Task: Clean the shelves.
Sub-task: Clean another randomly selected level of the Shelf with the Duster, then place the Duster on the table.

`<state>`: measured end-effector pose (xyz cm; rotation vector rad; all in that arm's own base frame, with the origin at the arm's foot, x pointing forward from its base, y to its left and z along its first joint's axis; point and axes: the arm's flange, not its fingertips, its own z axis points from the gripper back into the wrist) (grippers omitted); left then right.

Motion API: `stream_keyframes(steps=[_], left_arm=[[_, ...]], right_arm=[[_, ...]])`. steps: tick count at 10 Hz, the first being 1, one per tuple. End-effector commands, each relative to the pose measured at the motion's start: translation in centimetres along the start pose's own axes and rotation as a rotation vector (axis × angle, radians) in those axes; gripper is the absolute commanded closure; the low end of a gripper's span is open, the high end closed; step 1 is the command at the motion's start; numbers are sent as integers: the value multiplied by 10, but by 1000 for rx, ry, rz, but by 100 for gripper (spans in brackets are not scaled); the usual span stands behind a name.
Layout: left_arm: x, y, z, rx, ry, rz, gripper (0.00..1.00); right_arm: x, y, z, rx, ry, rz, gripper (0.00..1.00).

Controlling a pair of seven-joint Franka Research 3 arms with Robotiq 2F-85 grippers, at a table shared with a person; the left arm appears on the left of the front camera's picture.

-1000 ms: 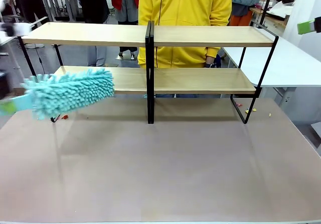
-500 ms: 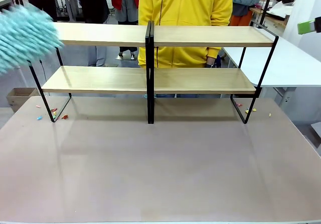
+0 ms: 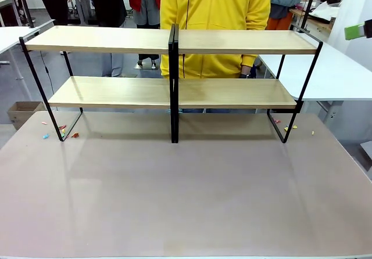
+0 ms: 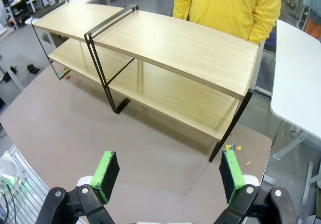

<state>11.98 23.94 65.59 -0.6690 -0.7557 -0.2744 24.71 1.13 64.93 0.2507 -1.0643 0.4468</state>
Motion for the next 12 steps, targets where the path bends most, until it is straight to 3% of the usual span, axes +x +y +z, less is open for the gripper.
stream_keyframes(steps=[1, 12], left_arm=[[-7, -22, 0, -8, 51, -49, 88], [-7, -22, 0, -8, 51, -49, 88]], right_arm=[[0, -1, 0, 3, -2, -2, 0], [0, -1, 0, 3, -2, -2, 0]])
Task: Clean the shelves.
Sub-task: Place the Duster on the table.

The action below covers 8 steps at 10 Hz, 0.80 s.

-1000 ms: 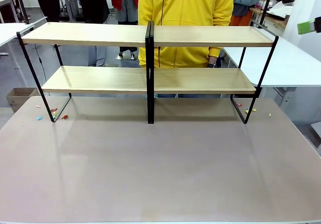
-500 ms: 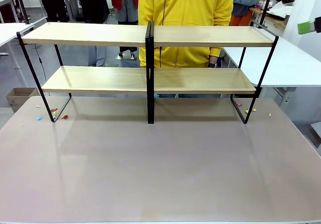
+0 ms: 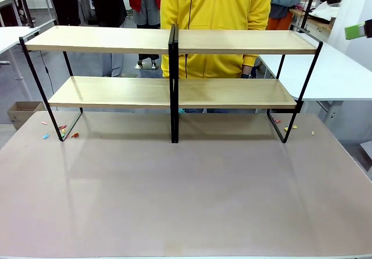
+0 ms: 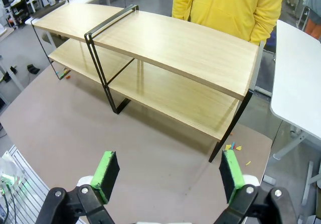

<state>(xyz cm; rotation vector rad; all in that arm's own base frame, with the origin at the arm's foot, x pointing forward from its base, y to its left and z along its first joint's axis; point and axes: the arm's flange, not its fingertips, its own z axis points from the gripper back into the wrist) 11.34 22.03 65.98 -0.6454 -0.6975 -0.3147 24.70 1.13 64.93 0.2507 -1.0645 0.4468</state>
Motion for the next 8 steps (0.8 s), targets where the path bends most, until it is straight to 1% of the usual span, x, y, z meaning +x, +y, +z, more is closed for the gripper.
stream_keyframes(steps=[1, 3, 4, 5, 6, 7, 8], left_arm=[[-6, -3, 6, -10, -18, -27, 88], [-6, -3, 6, -10, -18, -27, 88], [0, 0, 0, 0, 0, 0, 88], [-9, -11, -23, -142, 212, -105, 88], [-19, -21, -49, -381, 432, -182, 88], [-37, -29, -80, -543, 677, -261, 88], [-55, -35, -123, -661, 886, -301, 88]], right_arm=[[0, -1, 0, 3, -2, -2, 0], [0, -1, 0, 3, -2, -2, 0], [0, 0, 0, 0, 0, 0, 0], [-11, -9, 19, 238, 173, -172, 0], [-30, -11, 24, 375, 271, -299, 0], [-60, -6, 17, 468, 340, -524, 0], [-99, 10, 1, 405, 368, -743, 0]])
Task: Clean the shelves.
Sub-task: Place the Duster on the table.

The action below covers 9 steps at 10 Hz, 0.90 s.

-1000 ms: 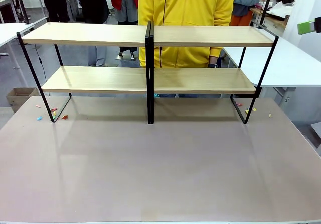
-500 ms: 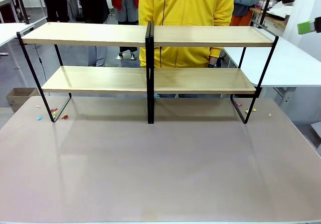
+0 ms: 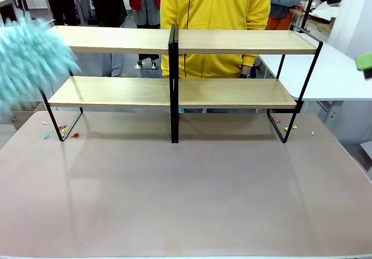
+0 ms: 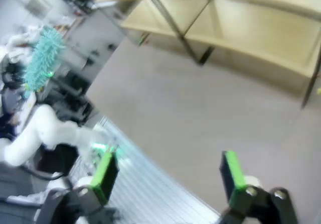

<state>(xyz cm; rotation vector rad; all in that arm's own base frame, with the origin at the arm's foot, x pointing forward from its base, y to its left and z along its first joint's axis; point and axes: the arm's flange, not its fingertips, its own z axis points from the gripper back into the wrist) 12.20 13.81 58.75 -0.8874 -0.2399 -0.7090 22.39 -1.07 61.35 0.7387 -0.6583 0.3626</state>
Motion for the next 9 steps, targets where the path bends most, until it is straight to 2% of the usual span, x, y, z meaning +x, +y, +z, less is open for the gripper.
stream_keyframes(steps=[1, 2, 3, 4, 5, 6, 7, 8, 9], left_arm=[[-2, 14, -73, -233, 578, -123, 88], [2, 25, -108, -225, 621, -99, 88], [15, 35, -92, 47, 548, 60, 88], [-1, 18, -89, -196, 282, -16, 88], [2, 30, -114, -150, 417, 32, 88], [8, 21, -122, -52, 372, -54, 88], [21, 42, -142, -76, 382, -81, 88], [32, 65, -159, -8, 314, -41, 88], [41, 77, -170, 18, 285, -42, 88]], right_arm=[[-90, -10, -50, 15, 77, -533, 0], [-119, -7, -59, 13, 123, -554, 0], [-98, -8, -17, -246, -20, -310, 0], [-19, -11, -4, 45, 112, -317, 0], [-23, -16, 5, -40, 82, -364, 0], [-15, -12, -31, 18, 289, -381, 0], [-26, -36, -83, 104, 380, -508, 0], [-48, -57, -125, 168, 412, -603, 0], [-68, -69, -150, 175, 416, -670, 0]])
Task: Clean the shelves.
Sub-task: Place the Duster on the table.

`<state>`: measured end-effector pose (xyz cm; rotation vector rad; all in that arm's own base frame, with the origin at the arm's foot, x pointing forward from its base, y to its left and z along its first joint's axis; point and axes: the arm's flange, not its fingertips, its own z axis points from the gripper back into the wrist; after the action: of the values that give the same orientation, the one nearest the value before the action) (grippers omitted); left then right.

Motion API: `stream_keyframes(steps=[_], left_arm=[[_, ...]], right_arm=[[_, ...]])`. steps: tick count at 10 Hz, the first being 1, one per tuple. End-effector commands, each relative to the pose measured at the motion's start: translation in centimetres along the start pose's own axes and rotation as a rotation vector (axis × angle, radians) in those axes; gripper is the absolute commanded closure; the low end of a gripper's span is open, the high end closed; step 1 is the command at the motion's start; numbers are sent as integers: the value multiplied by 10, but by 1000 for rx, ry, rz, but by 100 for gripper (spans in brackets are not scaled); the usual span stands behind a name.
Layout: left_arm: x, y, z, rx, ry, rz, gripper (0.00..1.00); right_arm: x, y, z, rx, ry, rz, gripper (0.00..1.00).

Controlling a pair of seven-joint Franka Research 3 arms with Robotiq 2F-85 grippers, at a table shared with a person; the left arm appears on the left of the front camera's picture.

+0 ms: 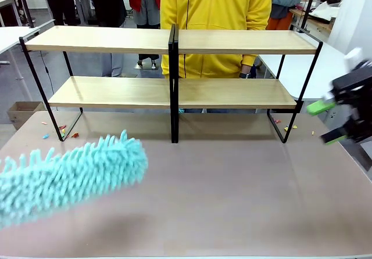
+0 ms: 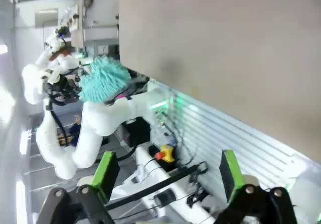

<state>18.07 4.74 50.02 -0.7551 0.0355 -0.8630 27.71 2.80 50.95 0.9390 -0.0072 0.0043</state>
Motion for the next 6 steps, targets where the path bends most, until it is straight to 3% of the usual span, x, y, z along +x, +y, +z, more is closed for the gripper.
stream_keyframes(steps=[1, 2, 3, 4, 6], left_arm=[[29, 35, -55, 83, -59, 16, 88], [47, 49, -55, 120, -41, 28, 88], [63, 67, -55, 146, 9, 36, 88], [79, 91, -62, 155, 124, -6, 88], [96, 130, -68, 135, 191, -29, 88]], right_arm=[[-6, -51, -66, 42, 4, -88, 0], [-6, -52, -73, 33, -4, -103, 0], [-5, -52, -72, -98, -26, -97, 0], [36, -37, -39, 34, 56, -114, 0], [36, -37, -39, 34, 56, -114, 0]])
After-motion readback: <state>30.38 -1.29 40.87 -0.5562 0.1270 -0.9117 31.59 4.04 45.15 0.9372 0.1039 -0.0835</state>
